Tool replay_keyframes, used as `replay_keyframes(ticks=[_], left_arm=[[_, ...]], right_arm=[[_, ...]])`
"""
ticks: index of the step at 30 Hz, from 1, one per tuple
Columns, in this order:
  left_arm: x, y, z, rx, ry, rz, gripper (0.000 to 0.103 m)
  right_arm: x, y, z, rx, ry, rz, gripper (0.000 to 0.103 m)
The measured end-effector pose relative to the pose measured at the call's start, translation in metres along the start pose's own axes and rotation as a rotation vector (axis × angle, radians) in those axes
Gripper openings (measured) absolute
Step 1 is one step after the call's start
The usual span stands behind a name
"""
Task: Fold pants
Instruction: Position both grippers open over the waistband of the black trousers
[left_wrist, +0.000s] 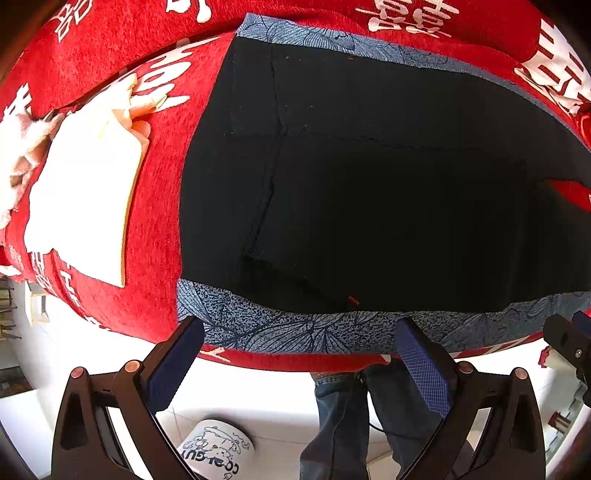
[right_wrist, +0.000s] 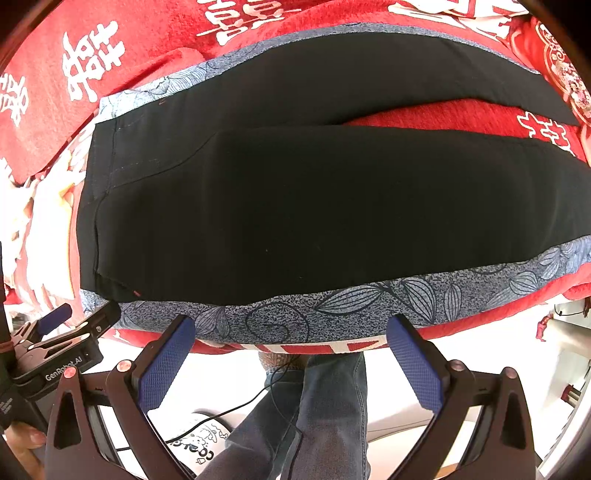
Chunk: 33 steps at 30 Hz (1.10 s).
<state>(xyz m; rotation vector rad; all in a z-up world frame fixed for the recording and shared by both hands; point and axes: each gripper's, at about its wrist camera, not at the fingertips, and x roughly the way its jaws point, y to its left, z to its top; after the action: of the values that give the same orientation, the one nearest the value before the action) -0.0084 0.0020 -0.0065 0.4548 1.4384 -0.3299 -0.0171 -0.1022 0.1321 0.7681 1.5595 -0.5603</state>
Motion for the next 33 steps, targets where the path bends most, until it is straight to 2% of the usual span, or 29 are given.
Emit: replay_keyframes(ticks=[19,33], left_arm=[[0.0051,0.0002,0.0030,-0.007,0.018,0.003,0.103],[0.0073,0.0052,0.0047,-0.021,0.016,0.015,0.103]], right_arm=[[0.0002,0.0001,0.0007,0.001,-0.001,0.001,0.103],[0.0027,-0.0050,0.0021,0.013,0.000,0.069,0.103]])
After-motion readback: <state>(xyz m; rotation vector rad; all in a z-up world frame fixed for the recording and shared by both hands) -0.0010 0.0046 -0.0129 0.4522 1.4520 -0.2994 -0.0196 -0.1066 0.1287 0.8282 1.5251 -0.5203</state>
